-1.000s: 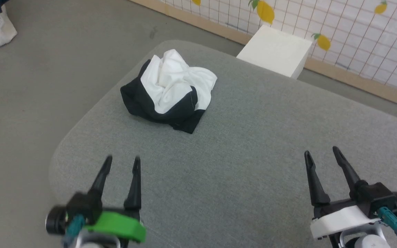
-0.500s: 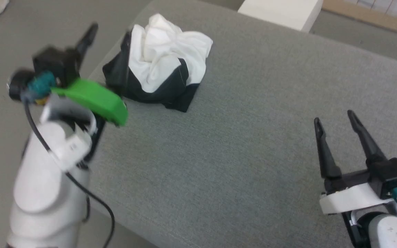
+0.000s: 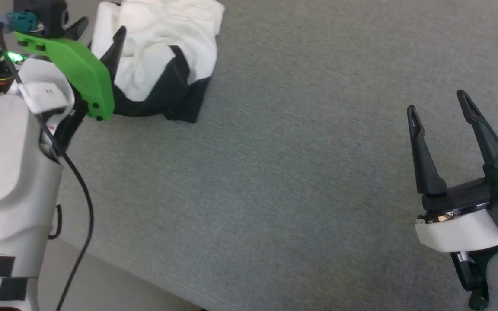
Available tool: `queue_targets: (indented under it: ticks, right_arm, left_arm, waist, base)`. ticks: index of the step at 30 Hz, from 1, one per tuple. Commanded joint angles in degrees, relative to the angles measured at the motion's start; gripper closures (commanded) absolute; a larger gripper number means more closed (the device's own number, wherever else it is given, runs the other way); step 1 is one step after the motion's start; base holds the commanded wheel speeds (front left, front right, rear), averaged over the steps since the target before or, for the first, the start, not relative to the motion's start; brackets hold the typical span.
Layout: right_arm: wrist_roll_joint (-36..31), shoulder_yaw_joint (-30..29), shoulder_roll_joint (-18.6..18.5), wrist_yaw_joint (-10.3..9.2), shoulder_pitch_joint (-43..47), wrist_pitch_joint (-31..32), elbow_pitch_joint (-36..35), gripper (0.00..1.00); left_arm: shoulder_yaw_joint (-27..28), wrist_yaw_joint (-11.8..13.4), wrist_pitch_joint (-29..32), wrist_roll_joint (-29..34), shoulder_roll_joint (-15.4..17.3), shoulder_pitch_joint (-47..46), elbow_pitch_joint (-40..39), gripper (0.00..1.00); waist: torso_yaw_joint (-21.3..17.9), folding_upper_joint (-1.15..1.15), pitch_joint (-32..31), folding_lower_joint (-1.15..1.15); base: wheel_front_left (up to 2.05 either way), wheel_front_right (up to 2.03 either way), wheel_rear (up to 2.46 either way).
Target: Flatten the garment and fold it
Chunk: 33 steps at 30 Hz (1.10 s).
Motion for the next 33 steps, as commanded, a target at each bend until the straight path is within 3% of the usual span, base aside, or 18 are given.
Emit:
queue_targets:
  ticks: [1, 9, 16, 17, 18, 26, 33]
  right_arm:
    - [0.2, 0.0, -0.3, -0.10, -1.1, 0.2, -0.6, 0.00]
    - [0.7, -0.8, -0.7, -0.10, -2.0, 0.3, -1.6, 0.00]
    - [1.1, 0.0, -0.7, -0.10, -3.1, 0.1, -1.4, 0.00]
    - [1.1, 0.0, -0.7, -0.10, -3.2, 0.1, -1.3, 0.00]
    - [1.1, -0.1, -0.8, -0.10, -3.3, 0.1, -1.3, 0.00]
    - [1.5, -0.7, -0.3, -0.10, -2.8, -0.7, 0.1, 0.00]
    - [2.2, -0.5, 1.7, -0.10, -2.0, -3.0, 3.0, 0.00]
  left_arm:
    - [0.0, -0.4, 1.3, -1.1, 0.5, -1.1, 1.2, 0.00]
    - [0.6, 0.3, 11.4, -5.2, 2.3, -0.4, 5.8, 0.00]
    - [1.1, 2.4, 13.9, -6.4, 2.4, 2.3, 7.1, 0.00]
    - [1.2, 2.5, 13.6, -6.3, 2.5, 2.6, 7.2, 0.81]
    - [1.3, 2.6, 13.0, -6.2, 2.7, 2.8, 7.1, 1.00]
    - [1.9, 2.5, 7.2, -4.9, 4.9, 3.6, 7.1, 1.00]
    - [3.1, 2.0, 4.2, -3.2, 10.4, 2.4, 4.9, 1.00]
  waist:
    - [-4.1, 0.00, 3.9, -0.01]
    - [-7.7, 0.00, 6.8, -0.01]
    - [-10.1, 0.00, 7.9, -0.01]
    - [-10.3, 0.00, 7.9, -0.01]
    - [-10.5, 0.00, 7.9, -0.01]
    - [-11.1, 0.00, 4.4, -0.01]
    - [-11.5, 0.00, -1.8, -0.01]
  base:
    - [0.00, 0.00, 0.00]
    - [0.00, 0.00, 0.00]
    - [0.00, 0.00, 0.00]
    - [0.00, 0.00, 0.00]
    - [0.00, 0.00, 0.00]
    - [0.00, 0.00, 0.00]
    - [0.00, 0.00, 0.00]
